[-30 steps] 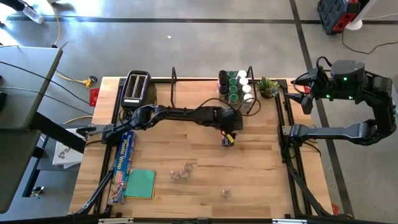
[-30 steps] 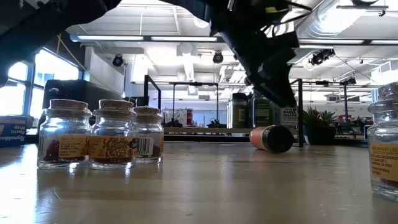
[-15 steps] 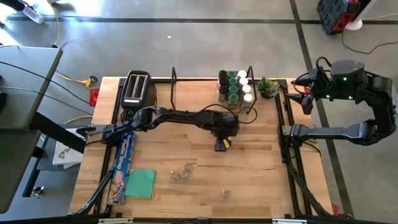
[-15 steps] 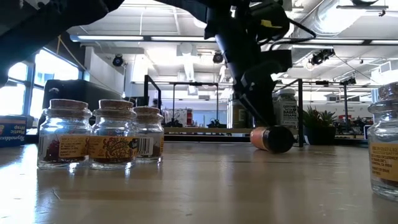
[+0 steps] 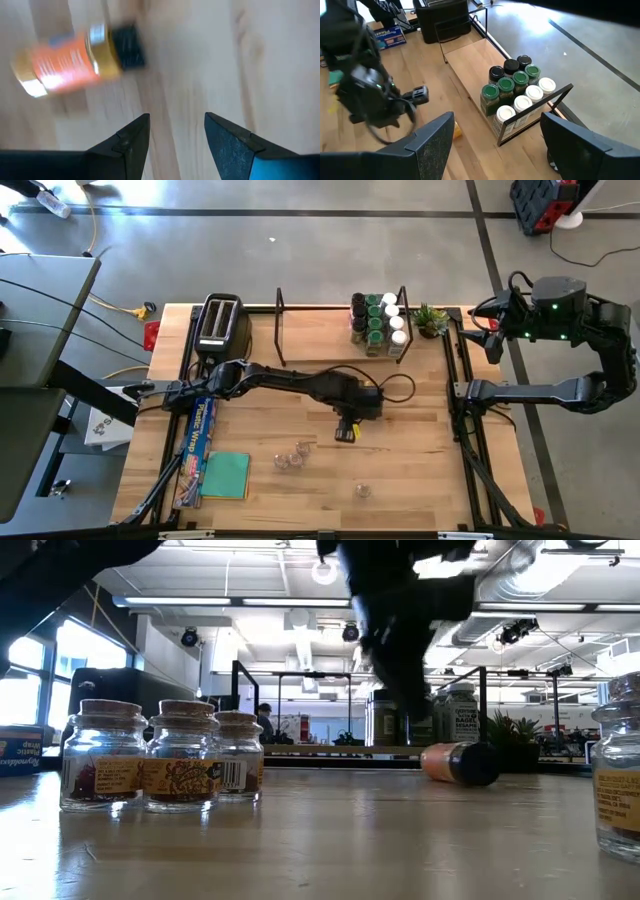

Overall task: Shelf spices
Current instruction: Put the black seasoning bottle on the shelf and align it with the other black seasoning bottles

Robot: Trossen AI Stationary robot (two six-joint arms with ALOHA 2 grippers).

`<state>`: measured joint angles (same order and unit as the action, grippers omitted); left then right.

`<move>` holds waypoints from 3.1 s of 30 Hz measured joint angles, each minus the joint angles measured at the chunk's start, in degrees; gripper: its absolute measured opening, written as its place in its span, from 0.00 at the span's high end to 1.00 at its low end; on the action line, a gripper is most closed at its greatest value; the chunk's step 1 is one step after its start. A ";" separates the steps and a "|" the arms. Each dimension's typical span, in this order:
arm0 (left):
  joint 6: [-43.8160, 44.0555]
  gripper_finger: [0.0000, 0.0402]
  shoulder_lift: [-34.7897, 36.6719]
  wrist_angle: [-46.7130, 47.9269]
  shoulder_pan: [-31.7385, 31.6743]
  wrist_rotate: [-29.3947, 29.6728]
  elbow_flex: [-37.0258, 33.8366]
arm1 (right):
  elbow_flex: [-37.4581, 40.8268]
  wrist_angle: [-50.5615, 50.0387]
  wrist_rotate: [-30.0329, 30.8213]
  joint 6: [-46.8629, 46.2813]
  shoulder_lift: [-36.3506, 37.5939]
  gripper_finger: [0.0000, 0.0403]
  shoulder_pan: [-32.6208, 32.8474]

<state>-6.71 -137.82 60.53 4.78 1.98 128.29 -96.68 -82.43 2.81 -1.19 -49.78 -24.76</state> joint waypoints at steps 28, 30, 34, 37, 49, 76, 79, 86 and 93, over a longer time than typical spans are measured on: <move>15.54 0.62 -7.44 -15.19 -6.67 -3.29 1.25 | 0.02 -0.09 0.02 -1.78 0.00 0.28 -0.02; 15.56 0.63 -6.99 -12.44 -6.32 -3.36 1.25 | 0.02 -0.09 0.02 -1.55 0.00 0.28 -0.02; 17.40 0.65 -5.49 -9.24 -5.19 -4.48 1.25 | 0.02 -0.09 0.02 -1.35 -0.01 0.28 -0.01; 19.05 0.66 -3.05 -7.69 -4.24 -4.46 1.25 | 0.02 -0.08 0.04 -0.38 -0.01 0.28 -0.01; -18.65 0.67 1.90 -0.99 -2.96 1.19 1.38 | 0.01 2.05 0.04 1.22 -0.02 0.28 -0.02; -25.53 0.30 -4.06 4.93 -9.20 -16.63 1.29 | 0.01 -0.32 0.04 -2.84 -0.13 0.28 -0.01; -27.40 0.28 -4.11 4.83 -8.92 -16.31 1.29 | 0.02 0.07 0.04 -2.80 -0.13 0.28 0.00; -29.31 0.28 -4.22 4.26 -8.01 -13.02 -2.15 | 0.02 0.15 0.04 -2.37 -0.13 0.28 0.00; -24.33 0.28 -4.30 2.05 -4.94 -9.74 -2.80 | 0.02 0.17 0.04 -2.23 -0.13 0.28 0.00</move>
<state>-31.04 -142.12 62.59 -0.16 -7.76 125.49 -96.66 -82.26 2.85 -3.42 -49.91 -24.76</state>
